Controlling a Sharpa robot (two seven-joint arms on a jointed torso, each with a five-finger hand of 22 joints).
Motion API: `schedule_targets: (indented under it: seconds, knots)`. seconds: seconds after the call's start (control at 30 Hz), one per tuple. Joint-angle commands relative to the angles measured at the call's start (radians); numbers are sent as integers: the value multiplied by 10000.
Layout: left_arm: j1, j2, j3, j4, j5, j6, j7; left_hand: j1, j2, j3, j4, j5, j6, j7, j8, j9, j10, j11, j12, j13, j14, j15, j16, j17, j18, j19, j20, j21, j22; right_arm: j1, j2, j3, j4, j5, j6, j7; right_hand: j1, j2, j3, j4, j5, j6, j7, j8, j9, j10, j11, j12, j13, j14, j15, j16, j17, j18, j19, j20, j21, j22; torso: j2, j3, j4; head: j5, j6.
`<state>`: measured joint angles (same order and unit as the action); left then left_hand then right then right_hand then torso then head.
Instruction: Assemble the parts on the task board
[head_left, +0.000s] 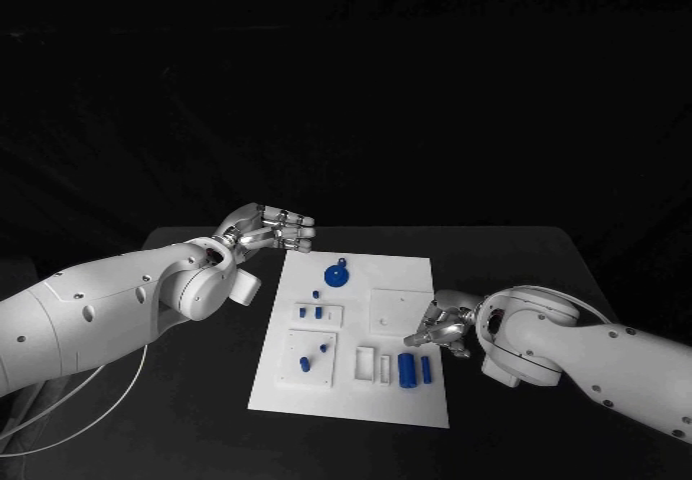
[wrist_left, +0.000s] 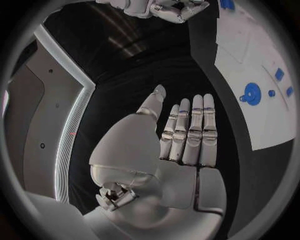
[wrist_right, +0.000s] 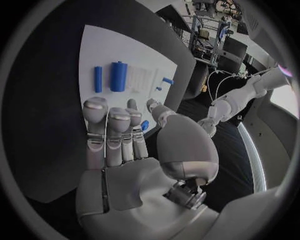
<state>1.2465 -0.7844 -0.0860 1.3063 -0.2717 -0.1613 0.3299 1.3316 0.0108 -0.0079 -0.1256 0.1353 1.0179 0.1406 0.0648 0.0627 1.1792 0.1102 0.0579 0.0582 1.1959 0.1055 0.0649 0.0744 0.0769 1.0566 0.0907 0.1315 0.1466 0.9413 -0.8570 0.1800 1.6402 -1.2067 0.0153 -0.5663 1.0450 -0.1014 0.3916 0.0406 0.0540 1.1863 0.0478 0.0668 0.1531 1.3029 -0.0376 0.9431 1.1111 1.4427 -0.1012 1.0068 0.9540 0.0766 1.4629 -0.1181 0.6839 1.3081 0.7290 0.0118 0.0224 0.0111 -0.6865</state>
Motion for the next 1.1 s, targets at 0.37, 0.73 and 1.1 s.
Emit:
schedule_targets:
  seconds: [0.37,0.73,1.1]
  knots:
    - [-13,-51,6,194,-31,427,314,-338,-19,-1236,625,-412,179,-125,10,15,91,34,19,25,-446,156,-23,-73,-279,-269,134,-195,-277,3,239,-178,-494,422,1013,-1570,-346,-273,-252,710,-57,-79,81,-36,-164,87,33,-277,215,7,29,115,357,-207,489,-42,185,905,17,-49,-14,-97,-52]
    - [-13,18,6,238,-35,678,310,-351,-12,-1155,692,-354,215,-122,1,12,-257,115,7,17,-631,240,-36,-98,-192,-343,250,-312,-411,2,784,-667,-1065,452,799,-1600,-295,-345,-256,789,-57,-190,122,-29,-357,155,59,-499,499,51,48,4,559,-184,480,-20,210,903,29,-20,5,-125,-107]
    - [-14,41,4,253,-1,685,310,-367,-65,-1121,707,-348,135,-72,2,12,-355,153,8,18,-683,261,-34,-93,-156,-298,269,-322,-471,-15,1257,-856,-1469,449,653,-1581,-265,-442,-231,767,-57,-279,150,-26,-407,150,76,-636,572,67,60,-78,606,-174,474,-9,188,898,30,-25,-2,-65,-161]
